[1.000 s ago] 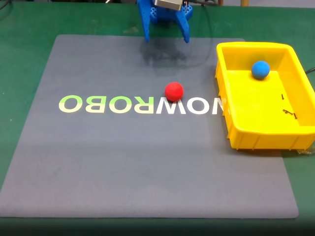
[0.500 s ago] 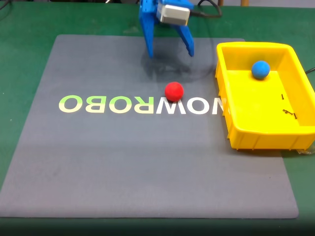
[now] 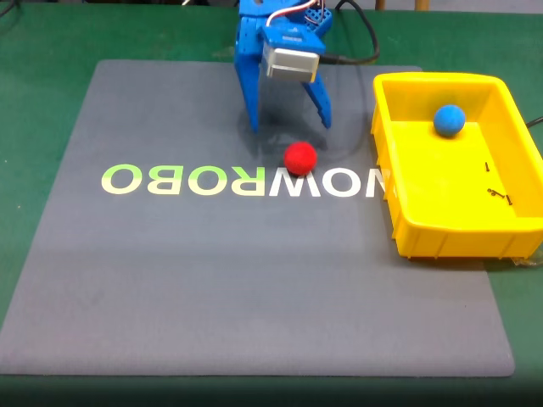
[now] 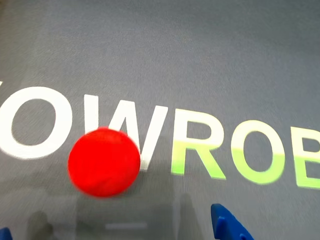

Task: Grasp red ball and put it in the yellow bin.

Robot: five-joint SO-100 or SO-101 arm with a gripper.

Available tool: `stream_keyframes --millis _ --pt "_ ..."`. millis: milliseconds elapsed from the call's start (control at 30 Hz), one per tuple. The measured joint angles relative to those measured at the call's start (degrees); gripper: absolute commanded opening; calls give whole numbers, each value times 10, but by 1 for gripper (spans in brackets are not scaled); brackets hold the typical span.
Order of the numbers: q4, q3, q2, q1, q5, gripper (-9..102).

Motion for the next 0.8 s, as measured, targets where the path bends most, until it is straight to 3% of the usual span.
stream_keyframes --millis 300,800 --pt "-65 -32 -97 -30 14 42" --pt "-89 -102 -196 -33 30 38"
